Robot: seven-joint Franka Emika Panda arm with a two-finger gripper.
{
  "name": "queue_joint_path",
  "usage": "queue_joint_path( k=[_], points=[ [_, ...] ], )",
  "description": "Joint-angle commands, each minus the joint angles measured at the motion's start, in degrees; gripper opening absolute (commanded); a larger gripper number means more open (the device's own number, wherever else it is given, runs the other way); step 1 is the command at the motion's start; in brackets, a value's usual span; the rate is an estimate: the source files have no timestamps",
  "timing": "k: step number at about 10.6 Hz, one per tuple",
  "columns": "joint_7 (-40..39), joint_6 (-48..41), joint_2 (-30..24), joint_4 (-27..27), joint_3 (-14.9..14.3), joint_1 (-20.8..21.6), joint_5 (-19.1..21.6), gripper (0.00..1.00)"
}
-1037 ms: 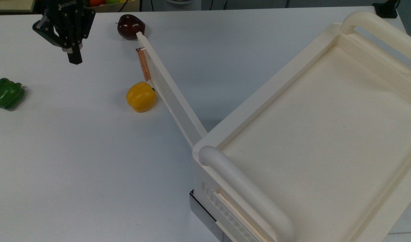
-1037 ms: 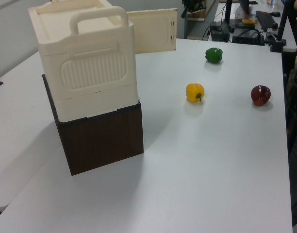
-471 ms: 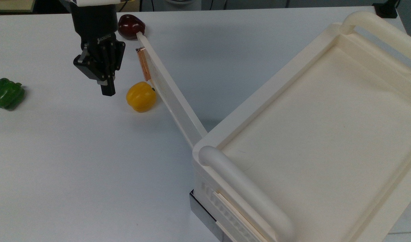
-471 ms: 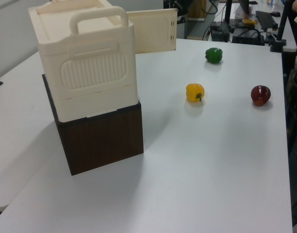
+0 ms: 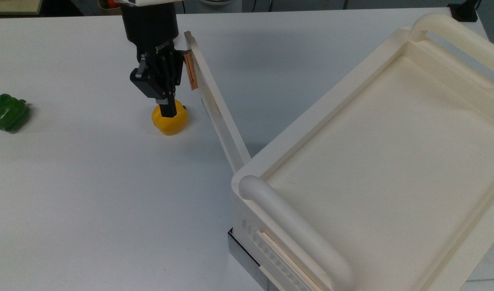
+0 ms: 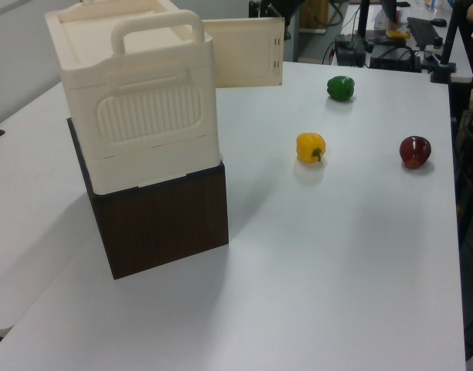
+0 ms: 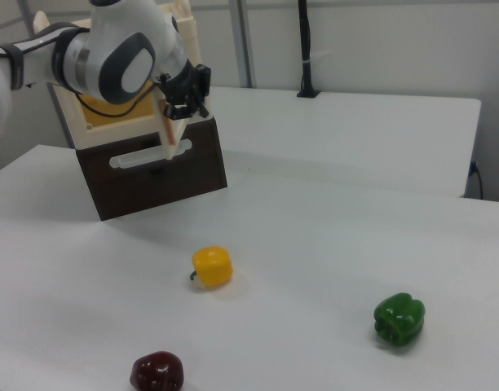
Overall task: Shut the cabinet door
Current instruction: 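Push the cream door with the gripper, swinging it shut against the cabinet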
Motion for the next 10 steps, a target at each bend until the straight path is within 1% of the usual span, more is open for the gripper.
queue_joint_path(
  k=[1,3,5,6,7,9,10],
  points=[
    [2.77,-0.46,-1.8,-0.47,-0.56,2.56,1.38,0.0],
    [10.22,-1.94,-2.07,-0.39,-0.64,5.8,1.38,0.0],
    [14.89,-2.74,-2.25,-0.39,-0.64,8.7,1.38,0.0],
    [18.57,-2.66,-2.33,-0.39,-0.64,10.28,1.2,0.0],
    [22.52,-2.65,-2.25,-0.39,-0.64,12.12,0.68,0.0],
    [33.76,-2.22,-2.25,-0.3,-0.73,16.34,0.41,0.0],
    [38.08,-1.69,-2.16,-0.3,-0.73,18.45,0.24,0.0]
  ],
)
